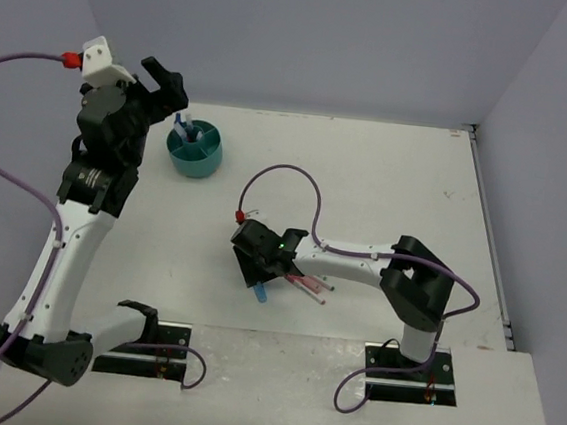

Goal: Sort the stationery into containers
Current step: Pick up the stationery from the center of the board, then place the stationery in the storage box, then pick up the stationery from the center of the board.

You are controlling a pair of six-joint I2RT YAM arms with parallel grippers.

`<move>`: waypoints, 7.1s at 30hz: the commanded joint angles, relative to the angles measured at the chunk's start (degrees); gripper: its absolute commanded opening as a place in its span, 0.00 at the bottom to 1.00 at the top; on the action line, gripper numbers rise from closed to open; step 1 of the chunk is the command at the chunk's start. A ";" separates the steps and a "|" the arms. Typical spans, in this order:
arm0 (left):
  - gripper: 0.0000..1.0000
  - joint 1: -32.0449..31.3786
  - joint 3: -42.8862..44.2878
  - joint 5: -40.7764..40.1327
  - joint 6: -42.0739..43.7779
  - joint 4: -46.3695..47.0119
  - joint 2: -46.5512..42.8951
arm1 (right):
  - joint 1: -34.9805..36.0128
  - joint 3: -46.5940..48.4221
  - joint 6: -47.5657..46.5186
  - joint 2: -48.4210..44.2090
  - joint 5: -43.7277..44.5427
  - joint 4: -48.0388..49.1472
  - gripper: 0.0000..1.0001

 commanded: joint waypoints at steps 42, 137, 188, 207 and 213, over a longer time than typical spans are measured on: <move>0.75 -8.72 -27.84 63.76 -22.32 29.24 9.62 | -3.01 -9.88 -17.56 -31.89 14.90 16.18 0.00; 1.00 0.81 5.63 22.26 0.81 -3.37 18.18 | -14.95 -9.35 -17.30 -14.29 -4.53 -12.51 0.38; 1.00 -8.97 -14.02 27.77 2.45 -3.39 3.02 | -10.85 -8.66 -14.42 -8.63 0.73 -13.39 0.35; 1.00 -8.97 -14.55 28.62 2.77 -3.36 3.47 | -11.31 -9.86 -15.19 -8.07 -4.18 -12.29 0.34; 1.00 -9.06 -14.90 28.75 2.88 -3.22 3.48 | -11.25 -9.72 -15.51 -5.96 -4.19 -12.06 0.34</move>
